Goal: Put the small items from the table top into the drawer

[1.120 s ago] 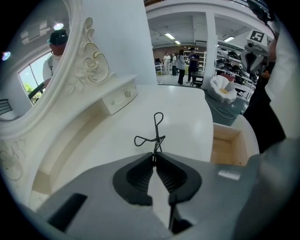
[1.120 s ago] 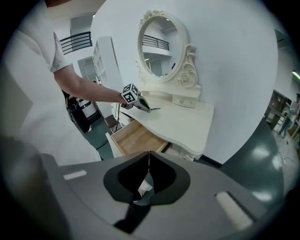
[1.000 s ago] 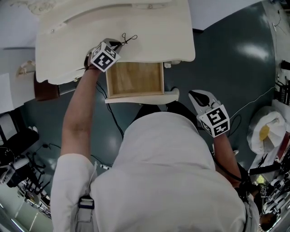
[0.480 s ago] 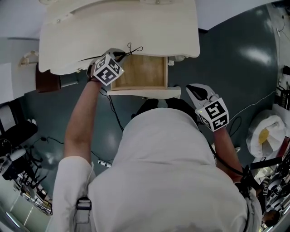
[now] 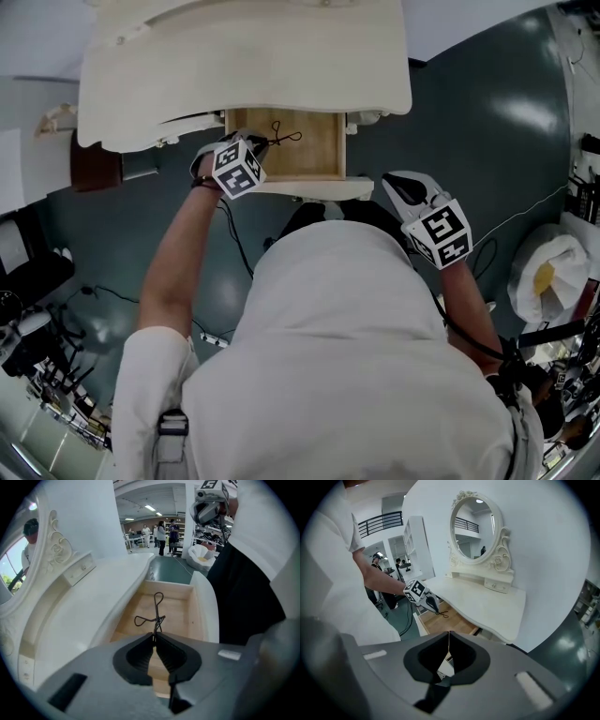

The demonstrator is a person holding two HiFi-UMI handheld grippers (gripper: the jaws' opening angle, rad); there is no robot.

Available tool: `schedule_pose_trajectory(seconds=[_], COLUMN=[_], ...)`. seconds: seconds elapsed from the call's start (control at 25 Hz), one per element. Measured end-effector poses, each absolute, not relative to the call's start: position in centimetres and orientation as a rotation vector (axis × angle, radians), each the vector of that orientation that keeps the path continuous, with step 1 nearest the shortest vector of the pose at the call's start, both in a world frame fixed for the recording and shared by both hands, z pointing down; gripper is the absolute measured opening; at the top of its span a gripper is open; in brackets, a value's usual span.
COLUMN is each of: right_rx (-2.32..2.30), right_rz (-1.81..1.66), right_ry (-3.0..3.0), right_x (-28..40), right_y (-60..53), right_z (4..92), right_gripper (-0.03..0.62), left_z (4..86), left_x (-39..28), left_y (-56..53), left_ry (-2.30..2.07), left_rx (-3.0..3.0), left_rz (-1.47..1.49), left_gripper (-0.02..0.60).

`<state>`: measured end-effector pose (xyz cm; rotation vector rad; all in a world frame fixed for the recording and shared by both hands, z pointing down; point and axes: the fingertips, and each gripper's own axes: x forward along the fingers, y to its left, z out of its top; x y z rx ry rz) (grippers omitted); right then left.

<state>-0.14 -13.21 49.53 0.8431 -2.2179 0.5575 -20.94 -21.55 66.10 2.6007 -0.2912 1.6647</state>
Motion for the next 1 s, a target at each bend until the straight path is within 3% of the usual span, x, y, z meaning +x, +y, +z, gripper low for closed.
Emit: schedule_pose_trajectory(seconds=[1.0], right_rx=[0.910], right_rz=[0.607], right_ry=[-2.129], right_x=[3.4], right_y=[-10.9], right_z=[50.2], right_gripper=[0.006], left_z=[76.1], left_x=[-19.0], left_y=[-22.9], left_ry=[-0.256], left_rx=[2.376], left_rz=[1.915], left_gripper=[0.023])
